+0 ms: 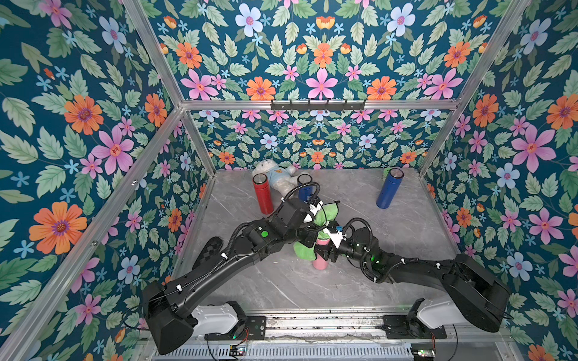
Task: Wipe the surface of the thermos
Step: Pick up the thermos from the center of the board.
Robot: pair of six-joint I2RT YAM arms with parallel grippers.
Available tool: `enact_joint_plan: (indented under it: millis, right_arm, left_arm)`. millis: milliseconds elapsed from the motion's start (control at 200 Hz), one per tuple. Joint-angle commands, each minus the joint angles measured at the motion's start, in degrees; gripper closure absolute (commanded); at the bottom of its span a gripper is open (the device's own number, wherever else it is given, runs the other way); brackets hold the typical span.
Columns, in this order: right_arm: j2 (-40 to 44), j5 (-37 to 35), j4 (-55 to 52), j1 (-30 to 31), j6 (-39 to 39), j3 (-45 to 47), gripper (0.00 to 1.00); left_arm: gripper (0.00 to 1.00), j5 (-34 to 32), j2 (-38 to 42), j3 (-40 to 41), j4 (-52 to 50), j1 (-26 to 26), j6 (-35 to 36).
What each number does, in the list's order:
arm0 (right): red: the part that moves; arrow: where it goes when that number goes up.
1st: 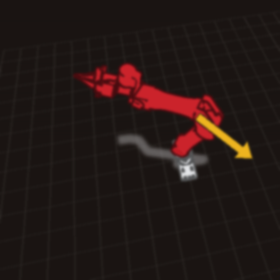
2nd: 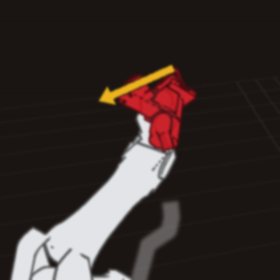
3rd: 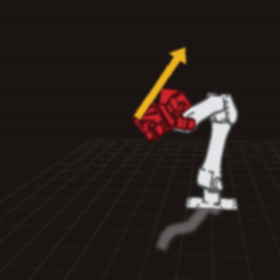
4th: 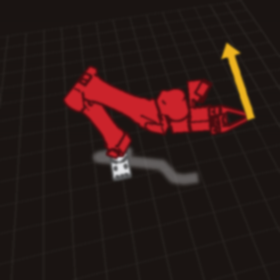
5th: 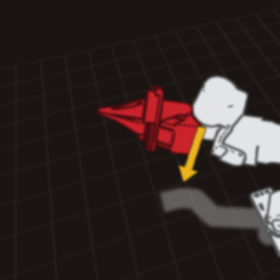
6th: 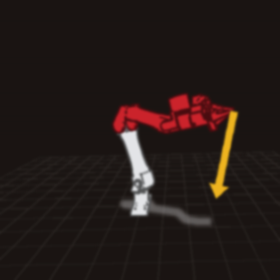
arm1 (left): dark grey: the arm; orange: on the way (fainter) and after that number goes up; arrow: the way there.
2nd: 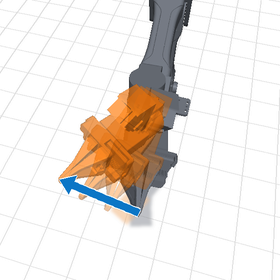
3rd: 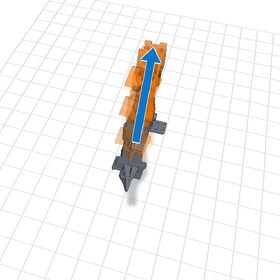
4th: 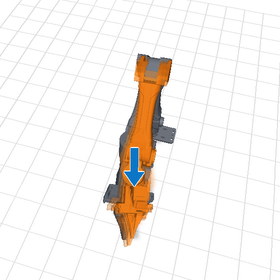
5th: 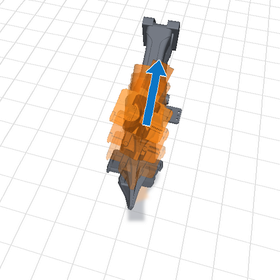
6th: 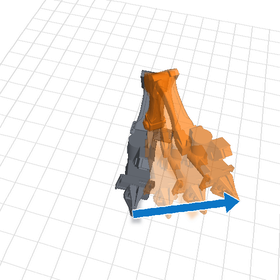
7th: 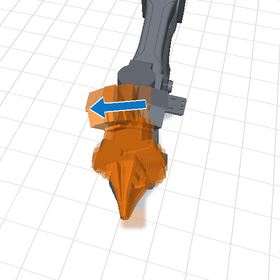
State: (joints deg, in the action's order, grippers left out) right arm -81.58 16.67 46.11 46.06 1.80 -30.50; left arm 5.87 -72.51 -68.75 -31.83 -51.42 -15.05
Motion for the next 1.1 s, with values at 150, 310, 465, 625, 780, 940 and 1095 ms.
enact_joint_plan:
  millis: [150,310,465,625,780,940,1095]
  right_arm:
    - [-0.52,-1.02,6.16,0.27,1.54,-1.14,1.00]
    - [-1.04,-1.94,8.21,0.87,0.77,-0.38,1.00]
    - [-0.92,-3.96,9.35,0.78,0.23,0.07,1.00]
    - [-1.21,-3.91,10.40,-1.03,-1.21,-0.17,1.00]
    - [-1.01,-3.57,10.31,-2.35,-1.36,-0.59,1.00]
    - [-0.26,-2.99,9.27,-3.11,-1.04,-1.09,1.00]
    - [0.04,-2.88,8.24,-3.32,-0.57,-1.54,1.00]
  left_arm:
    - [1.00,6.96,-4.02,3.29,4.29,-0.10,-2.17]
    - [1.00,7.65,-4.64,6.12,8.78,2.14,-3.47]
    - [1.00,9.31,-3.66,8.38,9.73,2.47,-4.38]
    - [1.00,8.36,-0.31,11.80,7.55,-0.54,-6.81]
    - [1.00,6.01,3.16,15.35,5.80,-3.77,-10.41]
    - [1.00,4.77,5.76,17.63,5.29,-5.63,-13.06]
    - [1.00,4.43,6.25,18.29,5.21,-5.87,-13.67]
